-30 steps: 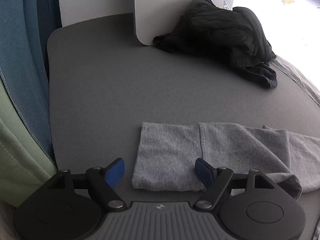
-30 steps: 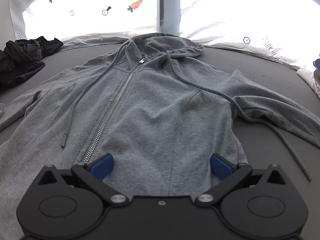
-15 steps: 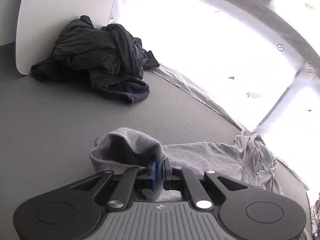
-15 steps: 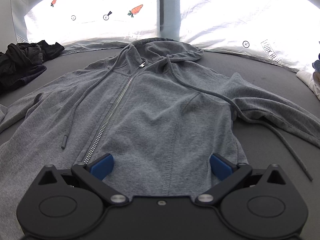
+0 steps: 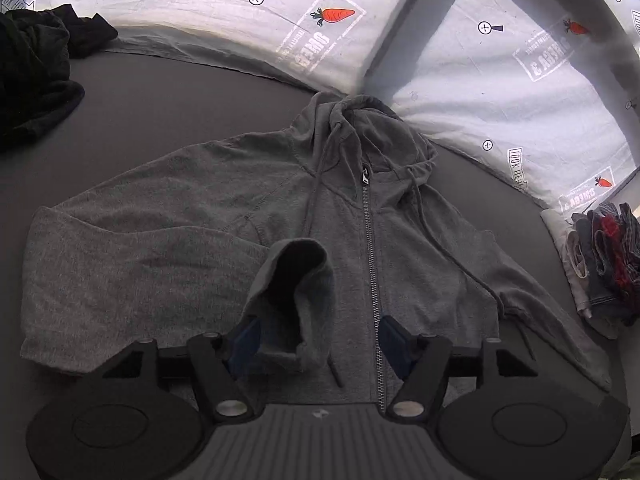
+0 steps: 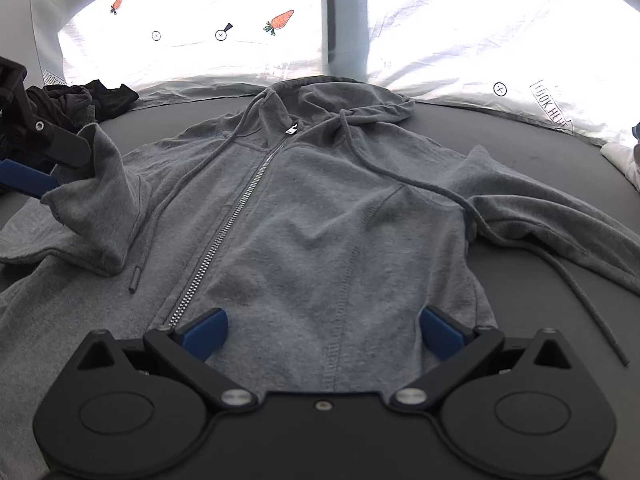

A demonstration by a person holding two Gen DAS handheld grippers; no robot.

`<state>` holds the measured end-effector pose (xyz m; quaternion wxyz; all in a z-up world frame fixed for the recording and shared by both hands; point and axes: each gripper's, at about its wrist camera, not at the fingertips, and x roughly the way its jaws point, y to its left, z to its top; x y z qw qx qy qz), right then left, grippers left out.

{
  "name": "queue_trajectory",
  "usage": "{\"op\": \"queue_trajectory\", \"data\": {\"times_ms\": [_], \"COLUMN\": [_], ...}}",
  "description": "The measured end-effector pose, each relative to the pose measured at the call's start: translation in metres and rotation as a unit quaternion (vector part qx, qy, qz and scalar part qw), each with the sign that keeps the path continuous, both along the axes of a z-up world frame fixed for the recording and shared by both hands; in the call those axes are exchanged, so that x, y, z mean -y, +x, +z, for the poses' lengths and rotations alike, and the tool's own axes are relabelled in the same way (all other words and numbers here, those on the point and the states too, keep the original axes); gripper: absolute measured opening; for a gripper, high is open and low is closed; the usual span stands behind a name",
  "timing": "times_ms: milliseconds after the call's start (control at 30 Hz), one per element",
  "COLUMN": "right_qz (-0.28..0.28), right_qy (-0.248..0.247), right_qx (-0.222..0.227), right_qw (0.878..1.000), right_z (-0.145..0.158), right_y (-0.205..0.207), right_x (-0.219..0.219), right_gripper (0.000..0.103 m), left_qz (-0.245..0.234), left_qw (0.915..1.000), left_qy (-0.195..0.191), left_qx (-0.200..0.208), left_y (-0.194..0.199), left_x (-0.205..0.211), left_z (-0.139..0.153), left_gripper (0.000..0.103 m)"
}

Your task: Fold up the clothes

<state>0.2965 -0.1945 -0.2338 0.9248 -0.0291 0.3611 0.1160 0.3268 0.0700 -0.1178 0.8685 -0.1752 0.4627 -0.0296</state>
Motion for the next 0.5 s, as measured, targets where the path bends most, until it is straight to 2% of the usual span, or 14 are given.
{"op": "queue_trajectory", "data": {"times_ms": [100, 233, 300, 367, 500], "right_qz": [0.021, 0.000, -0.006, 0.002, 0.042], "right_qy": [-0.005, 0.043, 0.072, 0.101, 0.134], "right_qx": [-0.027, -0.059, -0.072, -0.083, -0.102], "right_qw": [0.999, 0.997, 0.995, 0.991, 0.985], "right_z": [0.005, 0.014, 0.020, 0.026, 0.036], "right_y": [0.006, 0.014, 0.019, 0.024, 0.035], "right_x": [0.002, 0.011, 0.013, 0.013, -0.011], "right_gripper": [0.103, 0.103, 0.100, 0.083, 0.067], "left_qz": [0.029, 0.049, 0.057, 0.070, 0.103], "left_qw": [0.9984, 0.9926, 0.9905, 0.9857, 0.9704], "left_qy": [0.016, 0.059, 0.065, 0.073, 0.094], "left_qx": [-0.046, -0.094, -0.108, -0.134, -0.198], "left_y": [-0.008, -0.015, -0.019, -0.019, -0.015], "left_x": [-0.014, -0.025, -0.032, -0.040, -0.057], "left_z": [-0.006, -0.012, -0.015, -0.023, -0.046], "left_gripper": [0.078, 0.079, 0.084, 0.087, 0.087]}}
